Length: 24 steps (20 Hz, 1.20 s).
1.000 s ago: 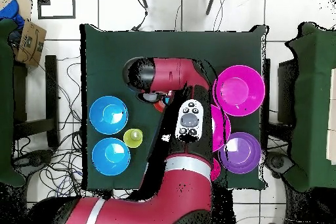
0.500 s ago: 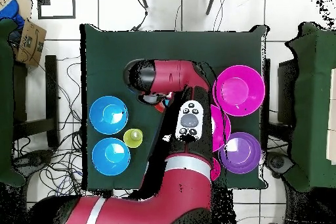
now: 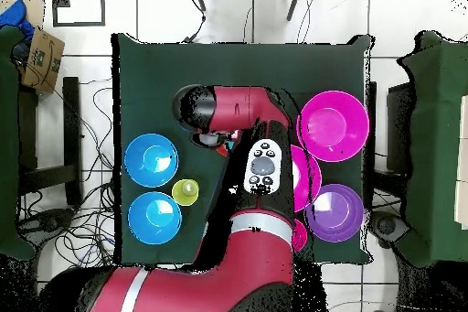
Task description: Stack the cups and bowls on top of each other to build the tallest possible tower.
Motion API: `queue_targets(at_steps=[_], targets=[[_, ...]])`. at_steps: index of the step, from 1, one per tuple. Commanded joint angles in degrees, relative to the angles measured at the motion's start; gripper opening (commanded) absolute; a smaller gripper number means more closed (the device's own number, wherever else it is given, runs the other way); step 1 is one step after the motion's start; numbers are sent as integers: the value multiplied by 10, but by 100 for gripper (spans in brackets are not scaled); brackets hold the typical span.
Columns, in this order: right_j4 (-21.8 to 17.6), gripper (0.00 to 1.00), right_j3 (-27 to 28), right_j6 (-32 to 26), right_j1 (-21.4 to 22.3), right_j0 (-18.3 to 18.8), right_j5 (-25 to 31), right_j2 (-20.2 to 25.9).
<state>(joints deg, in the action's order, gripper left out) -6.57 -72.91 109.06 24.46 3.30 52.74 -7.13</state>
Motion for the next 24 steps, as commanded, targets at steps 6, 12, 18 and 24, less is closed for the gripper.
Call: queue_targets(at_steps=[6, 12, 18, 24], targets=[[-39, 0, -37, -48, -11, 4, -25, 60], [-39, 0, -33, -43, -17, 2, -31, 62], [-36, 0, -39, -46, -14, 4, -42, 68], [-31, 0, -59, -42, -5, 5, -63, 75]])
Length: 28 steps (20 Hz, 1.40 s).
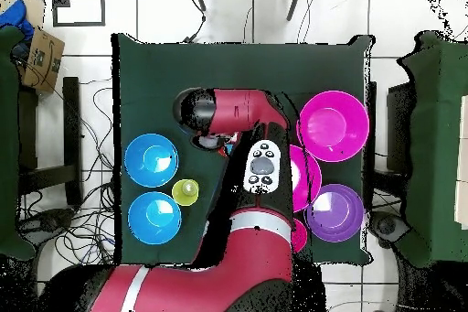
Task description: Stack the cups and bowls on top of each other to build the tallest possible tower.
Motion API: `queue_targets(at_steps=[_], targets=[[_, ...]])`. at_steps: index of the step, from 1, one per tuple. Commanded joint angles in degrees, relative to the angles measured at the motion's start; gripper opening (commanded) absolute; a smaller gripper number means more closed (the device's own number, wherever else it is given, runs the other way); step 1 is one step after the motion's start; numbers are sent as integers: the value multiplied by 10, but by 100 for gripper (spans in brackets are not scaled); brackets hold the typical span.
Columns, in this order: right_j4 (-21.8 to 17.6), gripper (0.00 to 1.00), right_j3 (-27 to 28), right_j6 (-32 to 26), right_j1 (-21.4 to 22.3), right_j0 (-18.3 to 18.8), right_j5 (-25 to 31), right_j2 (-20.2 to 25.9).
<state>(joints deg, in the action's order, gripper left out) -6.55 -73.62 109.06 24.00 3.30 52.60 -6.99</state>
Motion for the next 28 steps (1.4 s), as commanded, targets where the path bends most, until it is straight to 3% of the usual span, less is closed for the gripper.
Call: queue_targets(at_steps=[1, 14, 28], targets=[[-30, 0, -52, -43, -1, 5, -63, 75], [-24, 0, -35, -40, -20, 5, -98, 97], [-25, 0, -53, -43, -20, 18, -143, 108]])
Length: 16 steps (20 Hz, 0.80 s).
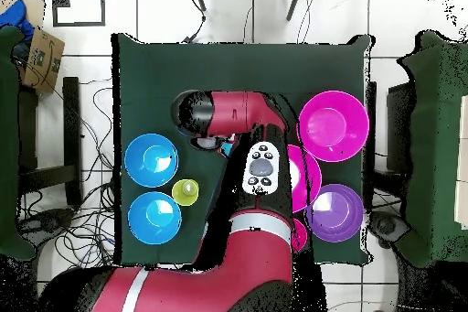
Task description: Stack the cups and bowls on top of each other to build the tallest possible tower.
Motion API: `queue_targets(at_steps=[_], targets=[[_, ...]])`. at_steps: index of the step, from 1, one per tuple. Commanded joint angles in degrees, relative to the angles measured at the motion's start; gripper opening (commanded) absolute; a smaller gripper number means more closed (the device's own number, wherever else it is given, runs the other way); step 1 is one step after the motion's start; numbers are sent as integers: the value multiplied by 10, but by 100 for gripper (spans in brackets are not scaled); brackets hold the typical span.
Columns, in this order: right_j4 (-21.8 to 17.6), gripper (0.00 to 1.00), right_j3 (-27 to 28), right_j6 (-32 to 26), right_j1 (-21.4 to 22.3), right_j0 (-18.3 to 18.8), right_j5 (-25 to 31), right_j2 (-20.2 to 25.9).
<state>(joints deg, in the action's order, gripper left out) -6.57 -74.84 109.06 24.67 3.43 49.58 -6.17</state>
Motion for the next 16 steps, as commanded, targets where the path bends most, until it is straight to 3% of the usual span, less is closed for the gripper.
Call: queue_targets(at_steps=[1, 16], targets=[[-23, 0, -42, -44, -27, 22, -128, 107], [-44, 0, -49, -50, -22, 38, -162, 120]])
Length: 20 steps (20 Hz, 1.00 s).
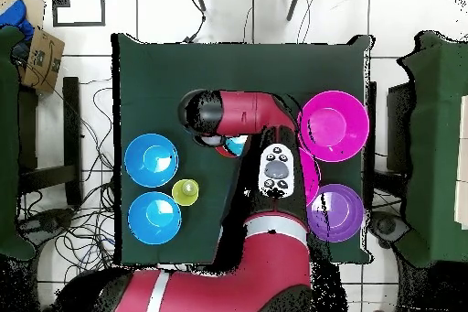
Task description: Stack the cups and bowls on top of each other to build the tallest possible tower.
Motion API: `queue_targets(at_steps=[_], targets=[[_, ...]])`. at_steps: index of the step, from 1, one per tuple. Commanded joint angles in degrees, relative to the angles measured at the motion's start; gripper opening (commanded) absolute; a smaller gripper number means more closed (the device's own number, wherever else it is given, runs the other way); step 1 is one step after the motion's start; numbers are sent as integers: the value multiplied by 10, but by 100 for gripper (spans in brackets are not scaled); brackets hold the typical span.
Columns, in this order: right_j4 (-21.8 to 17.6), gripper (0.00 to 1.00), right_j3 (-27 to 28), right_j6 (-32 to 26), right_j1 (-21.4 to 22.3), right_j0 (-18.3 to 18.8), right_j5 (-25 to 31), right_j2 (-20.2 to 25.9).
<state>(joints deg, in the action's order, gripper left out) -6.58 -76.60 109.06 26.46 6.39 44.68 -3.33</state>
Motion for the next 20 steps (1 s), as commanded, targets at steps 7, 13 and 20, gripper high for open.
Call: queue_targets(at_steps=[7, 13, 20], targets=[[-58, 0, -33, -61, -49, 17, -92, 80], [-63, 0, -45, -56, -56, 20, -88, 84], [-58, 0, -46, -49, -53, 8, -60, 87]])
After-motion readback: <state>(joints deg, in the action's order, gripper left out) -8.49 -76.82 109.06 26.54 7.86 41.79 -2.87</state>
